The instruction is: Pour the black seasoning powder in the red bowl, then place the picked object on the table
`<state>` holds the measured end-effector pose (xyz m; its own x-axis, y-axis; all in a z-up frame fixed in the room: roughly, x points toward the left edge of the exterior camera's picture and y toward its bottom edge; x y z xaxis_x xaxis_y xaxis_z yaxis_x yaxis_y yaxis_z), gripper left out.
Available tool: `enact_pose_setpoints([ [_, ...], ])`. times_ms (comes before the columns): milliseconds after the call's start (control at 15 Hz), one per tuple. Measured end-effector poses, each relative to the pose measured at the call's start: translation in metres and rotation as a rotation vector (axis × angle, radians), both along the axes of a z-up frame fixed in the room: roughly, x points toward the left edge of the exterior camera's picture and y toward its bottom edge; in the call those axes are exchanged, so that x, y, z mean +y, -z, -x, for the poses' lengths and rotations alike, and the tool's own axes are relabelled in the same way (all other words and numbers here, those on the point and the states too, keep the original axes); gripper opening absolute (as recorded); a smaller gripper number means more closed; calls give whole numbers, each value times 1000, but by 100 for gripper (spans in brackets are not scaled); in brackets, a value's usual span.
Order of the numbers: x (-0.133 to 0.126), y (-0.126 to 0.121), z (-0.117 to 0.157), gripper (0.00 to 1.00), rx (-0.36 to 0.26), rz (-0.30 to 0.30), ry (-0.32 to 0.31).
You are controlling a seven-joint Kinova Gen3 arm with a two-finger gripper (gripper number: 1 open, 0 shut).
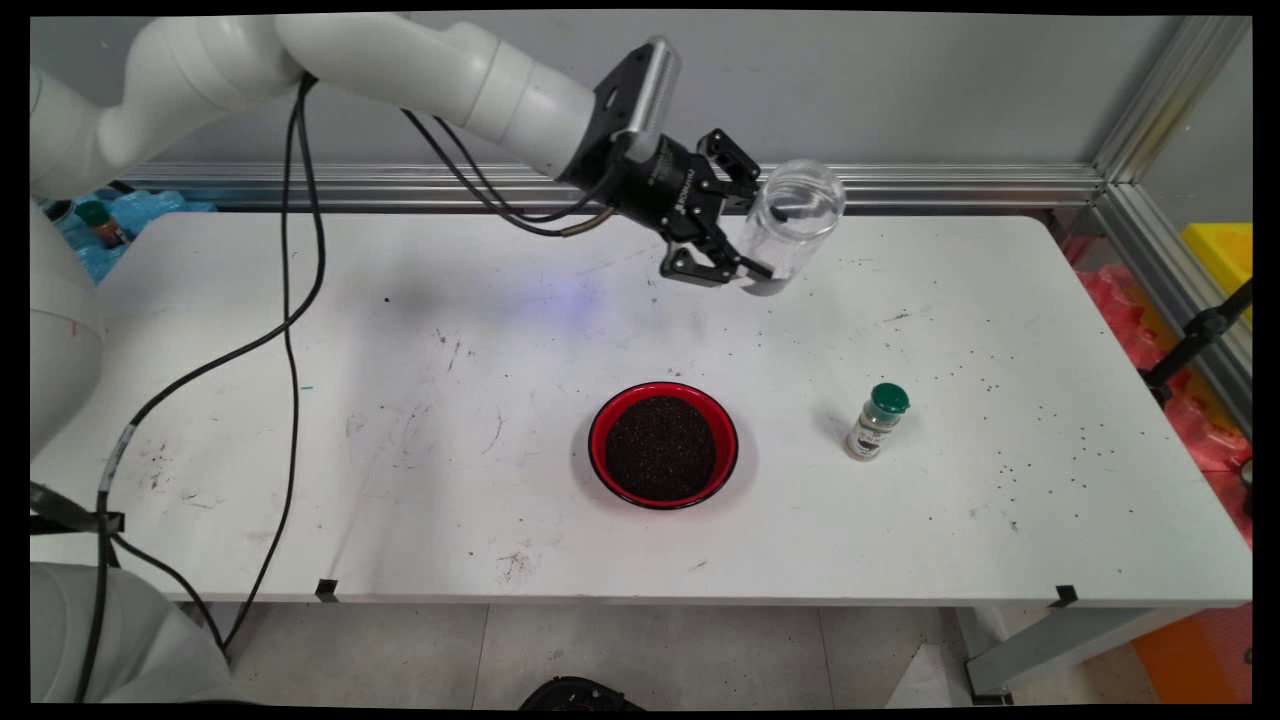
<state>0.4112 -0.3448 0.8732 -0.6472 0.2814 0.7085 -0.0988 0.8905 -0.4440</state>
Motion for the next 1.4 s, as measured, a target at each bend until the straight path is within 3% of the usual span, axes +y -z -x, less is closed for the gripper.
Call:
enact_pose_setpoints([
  [733,-44,30,42,0,132,-178,-160],
  [1400,-71,59,70,0,167,-291,-245],
])
